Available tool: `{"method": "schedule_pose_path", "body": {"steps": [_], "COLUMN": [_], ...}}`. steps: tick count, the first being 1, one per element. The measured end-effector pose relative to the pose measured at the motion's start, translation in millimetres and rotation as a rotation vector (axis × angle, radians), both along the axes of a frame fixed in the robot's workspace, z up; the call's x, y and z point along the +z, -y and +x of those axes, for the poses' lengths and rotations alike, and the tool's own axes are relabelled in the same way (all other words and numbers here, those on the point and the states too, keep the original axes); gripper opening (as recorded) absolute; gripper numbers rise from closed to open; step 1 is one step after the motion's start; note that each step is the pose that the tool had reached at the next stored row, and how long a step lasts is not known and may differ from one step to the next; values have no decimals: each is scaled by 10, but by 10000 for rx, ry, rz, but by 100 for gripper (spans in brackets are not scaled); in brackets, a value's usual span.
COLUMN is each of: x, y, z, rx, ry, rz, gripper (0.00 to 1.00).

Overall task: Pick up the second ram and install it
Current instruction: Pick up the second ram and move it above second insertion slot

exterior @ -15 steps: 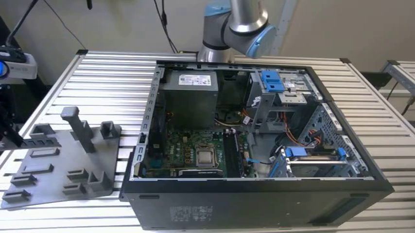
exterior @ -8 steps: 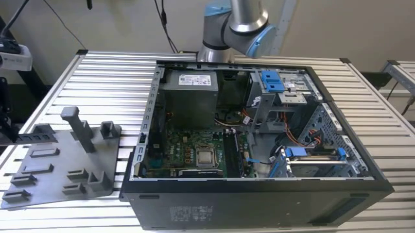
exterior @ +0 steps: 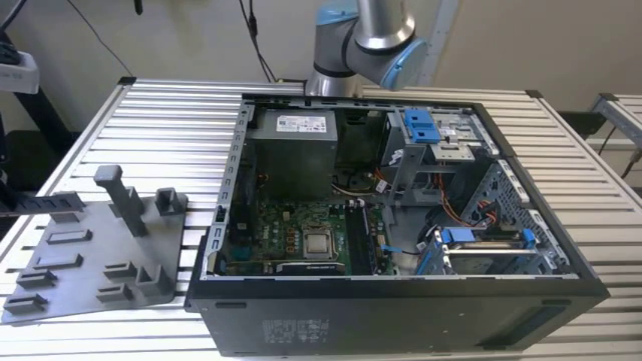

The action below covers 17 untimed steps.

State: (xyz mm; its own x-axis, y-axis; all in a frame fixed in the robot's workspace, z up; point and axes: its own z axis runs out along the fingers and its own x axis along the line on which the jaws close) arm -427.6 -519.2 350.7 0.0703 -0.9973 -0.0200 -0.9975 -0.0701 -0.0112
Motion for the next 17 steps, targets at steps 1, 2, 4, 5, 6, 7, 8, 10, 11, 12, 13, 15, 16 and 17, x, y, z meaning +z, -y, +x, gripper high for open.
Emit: {"method": "schedule_pose_path", "body": {"steps": [1, 2, 4, 5, 6, 7, 8, 10, 11, 12, 13, 15, 16, 17], "x": [22, 43, 85, 107, 128, 149, 169, 205, 225, 243, 262, 298, 315, 332], "y": [0, 0, 0, 0, 0, 0, 0, 0, 0, 0, 0, 0, 0, 0], "z": [0, 0, 0, 0, 0, 0, 0, 0, 0, 0, 0, 0, 0, 0], "rx": [0, 0, 0, 1, 0, 0, 0, 0, 0, 0, 0, 0, 0, 0], "ry": [1, 0, 0, 0, 1, 1, 1, 0, 0, 0, 0, 1, 1, 0], "rz": [0, 0, 0, 0, 1, 1, 1, 0, 0, 1, 0, 1, 0, 0], "gripper": [14, 14, 14, 14, 14, 14, 14, 14, 14, 14, 14, 14, 14, 14]}}
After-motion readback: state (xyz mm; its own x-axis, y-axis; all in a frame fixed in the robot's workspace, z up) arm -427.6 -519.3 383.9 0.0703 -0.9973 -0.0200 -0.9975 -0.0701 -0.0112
